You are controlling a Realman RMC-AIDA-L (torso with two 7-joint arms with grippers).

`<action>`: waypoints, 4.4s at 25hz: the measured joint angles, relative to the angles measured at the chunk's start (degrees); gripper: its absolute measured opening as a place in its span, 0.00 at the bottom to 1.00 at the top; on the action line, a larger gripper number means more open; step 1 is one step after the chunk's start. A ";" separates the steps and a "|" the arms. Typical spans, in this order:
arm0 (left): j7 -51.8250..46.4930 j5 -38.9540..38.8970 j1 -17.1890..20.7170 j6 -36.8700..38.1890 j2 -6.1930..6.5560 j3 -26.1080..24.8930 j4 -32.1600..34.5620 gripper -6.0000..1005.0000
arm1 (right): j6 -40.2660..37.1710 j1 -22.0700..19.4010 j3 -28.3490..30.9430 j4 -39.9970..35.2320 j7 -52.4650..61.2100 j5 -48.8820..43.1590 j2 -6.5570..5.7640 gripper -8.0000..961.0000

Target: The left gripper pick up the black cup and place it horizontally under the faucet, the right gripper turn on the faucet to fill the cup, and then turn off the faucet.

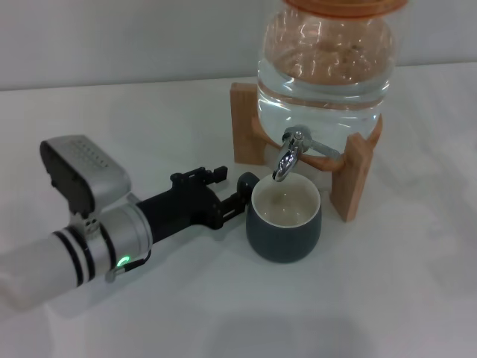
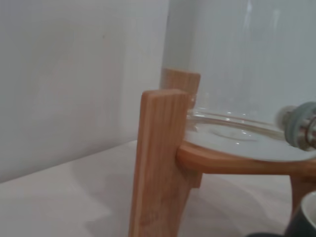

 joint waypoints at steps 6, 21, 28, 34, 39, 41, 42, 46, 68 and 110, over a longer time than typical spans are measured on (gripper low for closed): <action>-2.75 2.72 4.75 -7.05 0.19 -0.01 4.60 0.58 | 0.31 -0.24 -0.09 -0.09 0.15 -0.04 -0.41 0.83; -7.05 -11.07 20.84 -18.10 0.59 -0.36 18.39 0.57 | 11.83 -0.88 -8.09 -22.68 20.13 -19.63 -2.02 0.83; -7.17 -17.49 23.54 -17.60 0.65 -0.36 20.10 0.57 | 11.40 0.53 -19.61 -30.08 27.26 -20.95 -0.83 0.83; -7.20 -21.24 24.83 -17.18 0.71 -0.35 20.16 0.57 | 11.26 3.28 -23.22 -30.56 29.78 -23.64 -0.01 0.83; -7.22 -21.33 24.81 -17.18 0.70 -0.23 20.18 0.57 | 9.77 5.16 -26.13 -30.34 30.87 -24.95 0.21 0.83; -7.22 -21.36 24.79 -17.31 0.67 -0.21 20.14 0.57 | 8.97 5.44 -27.04 -30.32 31.22 -25.14 0.25 0.83; -7.22 -21.38 24.80 -17.41 0.66 -0.23 20.11 0.57 | 8.43 5.50 -27.61 -30.38 31.47 -25.18 0.28 0.83; -7.22 -21.40 24.91 -17.58 0.64 -0.33 19.98 0.57 | 6.28 5.67 -29.34 -30.56 32.04 -25.22 0.31 0.83; -7.08 -21.48 25.02 -17.32 0.62 -0.24 19.67 0.57 | 5.28 7.08 -38.19 -32.54 34.55 -23.55 0.58 0.83; -6.78 -21.47 25.81 -17.14 0.63 -0.25 19.87 0.57 | -7.05 7.71 -59.33 -37.85 38.30 -13.26 0.75 0.83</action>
